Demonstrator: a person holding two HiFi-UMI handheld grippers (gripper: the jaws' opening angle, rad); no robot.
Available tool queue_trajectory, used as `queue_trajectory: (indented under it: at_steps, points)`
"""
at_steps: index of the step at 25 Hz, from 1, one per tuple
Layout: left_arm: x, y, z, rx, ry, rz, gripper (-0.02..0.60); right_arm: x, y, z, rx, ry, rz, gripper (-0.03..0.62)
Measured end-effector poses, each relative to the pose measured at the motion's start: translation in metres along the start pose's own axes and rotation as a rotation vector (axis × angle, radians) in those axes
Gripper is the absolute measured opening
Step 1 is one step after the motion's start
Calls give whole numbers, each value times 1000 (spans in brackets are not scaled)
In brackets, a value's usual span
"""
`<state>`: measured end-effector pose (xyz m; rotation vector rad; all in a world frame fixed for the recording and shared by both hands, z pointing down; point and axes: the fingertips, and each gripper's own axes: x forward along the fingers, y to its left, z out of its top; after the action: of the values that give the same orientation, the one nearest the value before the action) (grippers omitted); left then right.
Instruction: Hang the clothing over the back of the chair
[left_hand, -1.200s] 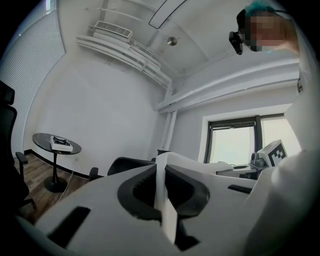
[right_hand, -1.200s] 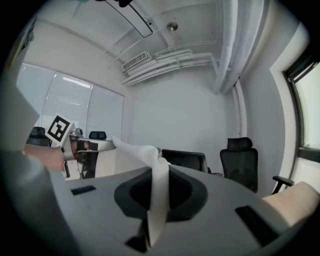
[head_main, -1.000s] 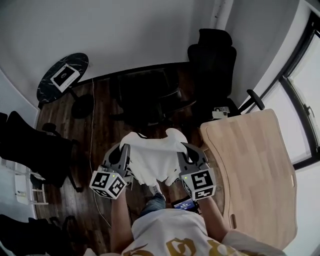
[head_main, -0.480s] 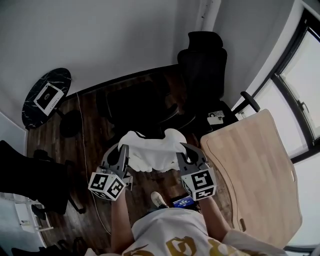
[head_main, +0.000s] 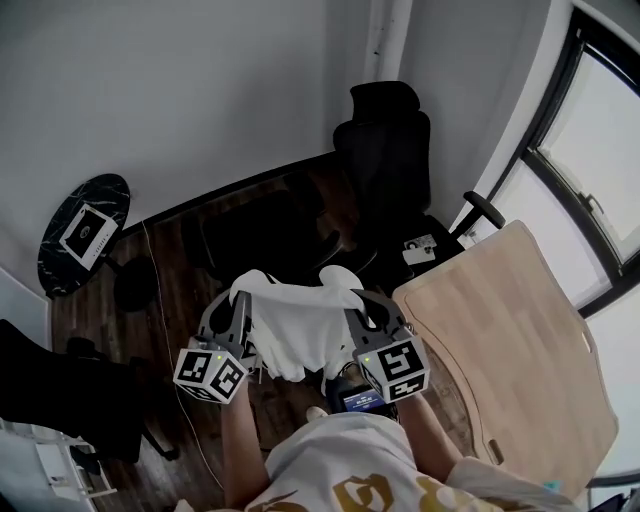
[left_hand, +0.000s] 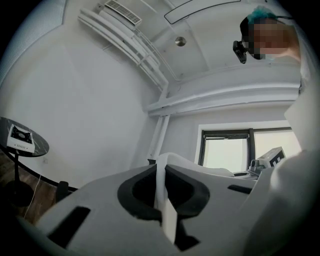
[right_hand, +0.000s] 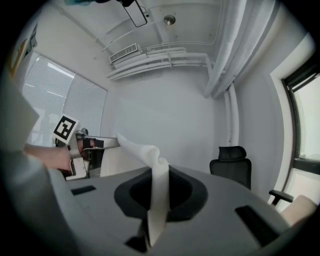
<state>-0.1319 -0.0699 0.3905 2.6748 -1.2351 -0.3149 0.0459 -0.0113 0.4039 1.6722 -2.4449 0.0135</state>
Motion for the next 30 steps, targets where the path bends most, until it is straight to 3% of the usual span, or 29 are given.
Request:
queue_trajectory:
  at_steps: [15,30]
  points:
    - [17,19,7,28,18,2,25,28,-10,16,32,-57,28,20]
    - [41,36,70,27,-68,-13,25,70,-26,76,-3,-142,66,20]
